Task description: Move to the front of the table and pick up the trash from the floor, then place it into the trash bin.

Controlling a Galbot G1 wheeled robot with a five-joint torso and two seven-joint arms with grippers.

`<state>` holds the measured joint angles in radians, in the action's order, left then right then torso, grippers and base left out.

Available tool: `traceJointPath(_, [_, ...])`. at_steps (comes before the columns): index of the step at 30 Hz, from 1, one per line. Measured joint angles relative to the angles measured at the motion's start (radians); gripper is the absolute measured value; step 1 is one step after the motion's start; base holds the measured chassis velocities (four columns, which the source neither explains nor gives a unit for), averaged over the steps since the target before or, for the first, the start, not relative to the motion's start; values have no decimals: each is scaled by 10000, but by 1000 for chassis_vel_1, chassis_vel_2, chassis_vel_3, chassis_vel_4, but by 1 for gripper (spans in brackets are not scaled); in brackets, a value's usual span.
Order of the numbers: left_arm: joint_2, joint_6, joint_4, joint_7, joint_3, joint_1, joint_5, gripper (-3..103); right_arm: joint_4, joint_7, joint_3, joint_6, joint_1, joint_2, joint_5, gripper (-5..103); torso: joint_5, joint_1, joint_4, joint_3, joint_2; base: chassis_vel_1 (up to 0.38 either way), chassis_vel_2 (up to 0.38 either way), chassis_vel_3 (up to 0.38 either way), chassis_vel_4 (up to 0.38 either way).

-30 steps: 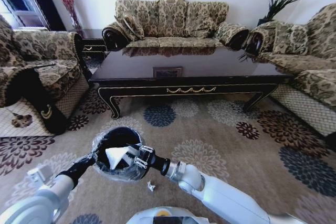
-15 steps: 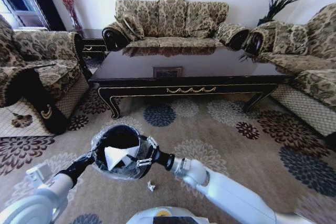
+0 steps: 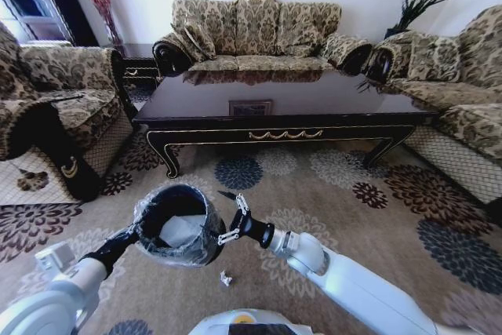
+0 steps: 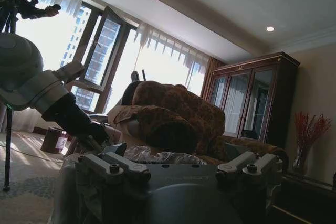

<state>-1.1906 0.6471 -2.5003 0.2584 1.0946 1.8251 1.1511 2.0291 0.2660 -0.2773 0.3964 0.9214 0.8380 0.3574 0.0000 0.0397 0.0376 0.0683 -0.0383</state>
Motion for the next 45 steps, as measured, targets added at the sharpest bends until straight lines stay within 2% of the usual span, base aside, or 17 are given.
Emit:
traceJointPath(4, [4,-72,0,26,206,10,36,5,61,-285,372,-66,413,-86,153,100,-1,0,-1,0,0,0,0,0,0])
traceJointPath(7, [132,-156,1,351,506,30,154,5,-193,-1158,778,-417,1066,-106,841,100,0,0,1,0,0,0,0,0,0])
traceJointPath(9, [167,-157,1,390,585,31,187,5,-276,-1397,824,-529,1190,-100,992,100,-1,0,1,0,0,0,0,0,0])
traceJointPath(11, [269,-158,2,562,832,10,502,5,-521,-2349,951,-1020,1546,-30,1223,100,1,0,0,0,0,0,0,0,0])
traceJointPath(14, [294,-158,2,610,927,-13,617,5,-638,-2913,1009,-1390,1710,8,1232,100,0,0,-1,0,0,0,0,0,0])
traceJointPath(17, [279,-158,1,646,1044,-43,669,5,-953,-3879,967,-2278,2090,104,1277,100,0,0,2,0,0,0,0,0,0])
traceJointPath(20, [244,-158,2,661,1123,-43,681,5,-1146,-4164,726,-2674,2256,158,1322,100,0,0,2,0,0,0,0,0,0])
traceJointPath(26, [102,-145,4,679,1271,68,706,5,-2105,-5350,-1088,-4522,2305,644,1451,100,-1,0,0,-1,1,0,0,0,0])
traceJointPath(33, [-43,-93,4,678,1261,122,611,5,-3092,-5533,-2557,-4919,1832,1004,1568,100,-2,0,0,0,3,0,0,0,0])
traceJointPath(38, [-119,-70,6,678,1238,151,544,5,-3519,-5550,-3120,-4993,1445,1180,1477,100,-20,-1,-3,-5,-4,0,0,0,0])
traceJointPath(45, [-176,-45,6,664,1136,50,513,5,-3771,-5230,-3605,-5008,888,1122,1489,100,6,0,-2,0,0,0,0,0,0])
